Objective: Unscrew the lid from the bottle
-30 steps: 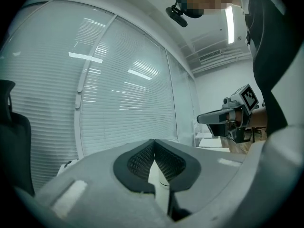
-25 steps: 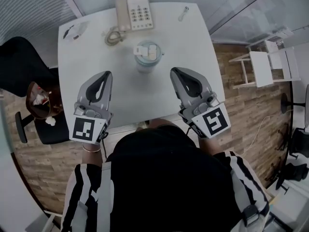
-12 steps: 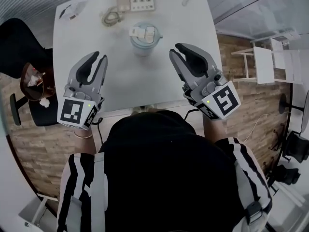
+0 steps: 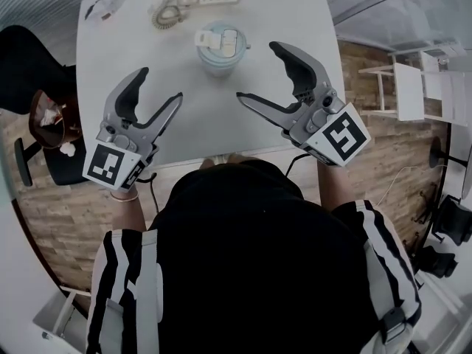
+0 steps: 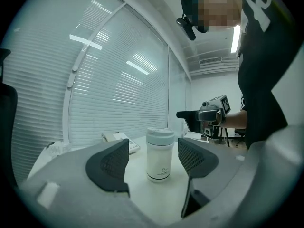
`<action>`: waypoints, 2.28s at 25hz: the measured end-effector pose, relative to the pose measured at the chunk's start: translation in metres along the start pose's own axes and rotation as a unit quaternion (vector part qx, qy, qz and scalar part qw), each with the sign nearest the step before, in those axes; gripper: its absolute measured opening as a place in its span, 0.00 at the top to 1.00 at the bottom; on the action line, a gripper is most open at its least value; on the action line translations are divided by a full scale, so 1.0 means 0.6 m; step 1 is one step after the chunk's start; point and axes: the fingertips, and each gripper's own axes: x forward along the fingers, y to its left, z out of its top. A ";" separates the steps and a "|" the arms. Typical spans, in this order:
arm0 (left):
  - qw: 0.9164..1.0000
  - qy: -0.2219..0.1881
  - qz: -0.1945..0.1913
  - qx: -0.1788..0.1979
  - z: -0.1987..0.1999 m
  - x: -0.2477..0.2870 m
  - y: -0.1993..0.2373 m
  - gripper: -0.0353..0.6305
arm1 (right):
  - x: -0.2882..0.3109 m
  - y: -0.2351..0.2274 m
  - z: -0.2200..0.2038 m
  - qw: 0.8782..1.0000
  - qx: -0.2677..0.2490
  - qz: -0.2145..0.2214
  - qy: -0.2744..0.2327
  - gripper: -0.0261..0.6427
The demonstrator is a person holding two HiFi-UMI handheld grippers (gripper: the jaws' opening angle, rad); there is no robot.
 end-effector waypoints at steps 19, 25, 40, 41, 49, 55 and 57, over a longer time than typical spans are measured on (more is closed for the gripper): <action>0.996 0.068 -0.058 0.010 -0.084 0.092 -0.008 0.32 | 0.044 -0.052 -0.087 0.998 0.015 0.034 0.049 0.32; 0.995 0.065 -0.076 0.021 -0.111 0.127 -0.006 0.30 | 0.061 -0.065 -0.114 0.997 0.016 0.059 0.052 0.30; 0.990 0.079 -0.115 0.027 -0.137 0.199 -0.025 0.29 | 0.112 -0.052 -0.113 0.994 0.017 0.097 0.050 0.27; 0.990 0.079 -0.117 0.026 -0.138 0.202 -0.026 0.28 | 0.114 -0.051 -0.114 0.994 0.015 0.100 0.052 0.27; 0.986 0.086 -0.139 0.037 -0.151 0.227 -0.036 0.28 | 0.133 -0.052 -0.118 0.993 0.012 0.114 0.041 0.27; 0.984 0.084 -0.153 0.040 -0.154 0.253 -0.046 0.28 | 0.144 -0.054 -0.112 0.993 0.003 0.115 0.040 0.27; 0.983 0.083 -0.160 0.043 -0.155 0.260 -0.050 0.28 | 0.149 -0.049 -0.101 0.992 0.013 0.118 0.033 0.27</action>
